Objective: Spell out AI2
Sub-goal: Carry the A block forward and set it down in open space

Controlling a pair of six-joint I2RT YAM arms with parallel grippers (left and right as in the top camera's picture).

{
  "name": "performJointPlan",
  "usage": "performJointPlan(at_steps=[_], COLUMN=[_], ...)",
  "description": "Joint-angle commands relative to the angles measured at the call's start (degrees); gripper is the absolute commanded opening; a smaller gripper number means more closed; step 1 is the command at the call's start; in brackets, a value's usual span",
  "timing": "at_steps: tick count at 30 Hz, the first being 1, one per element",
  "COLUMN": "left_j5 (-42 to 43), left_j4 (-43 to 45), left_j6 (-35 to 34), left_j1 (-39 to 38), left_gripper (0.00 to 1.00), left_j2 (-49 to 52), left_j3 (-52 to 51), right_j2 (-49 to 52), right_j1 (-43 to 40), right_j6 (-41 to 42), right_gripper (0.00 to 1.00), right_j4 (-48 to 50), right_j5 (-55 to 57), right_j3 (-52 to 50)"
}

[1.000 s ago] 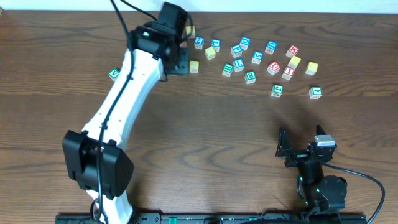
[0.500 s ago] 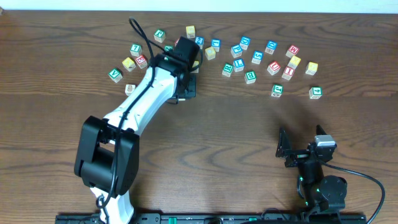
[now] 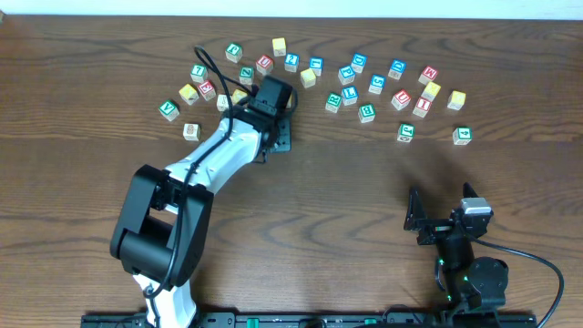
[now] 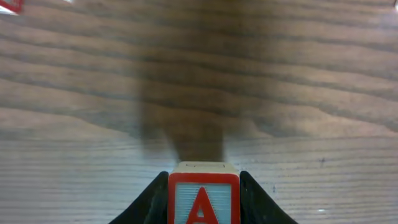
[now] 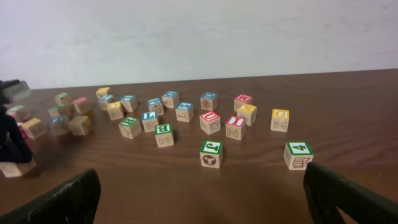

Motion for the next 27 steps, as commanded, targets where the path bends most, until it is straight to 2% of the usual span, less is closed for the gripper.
performJointPlan(at_steps=[1,18,27], left_j5=[-0.2,-0.3,-3.2], left_j4=[0.8,3.8,4.3], left_j6=[-0.5,-0.3,-0.3], left_j1=[-0.5,-0.5,-0.5], left_gripper=[0.3,0.29,0.29], left_j2=[0.8,4.2,4.7], left_j3=[-1.0,-1.0,-1.0], right_j2=[-0.1,-0.1,-0.1], right_j1=[-0.5,-0.5,-0.5], right_j6=[0.5,0.5,0.5], right_gripper=[0.99,0.99,0.99], right_j4=[-0.2,-0.2,-0.2], right_j5=[-0.2,-0.2,-0.2], right_j3=[-0.1,-0.1,-0.1])
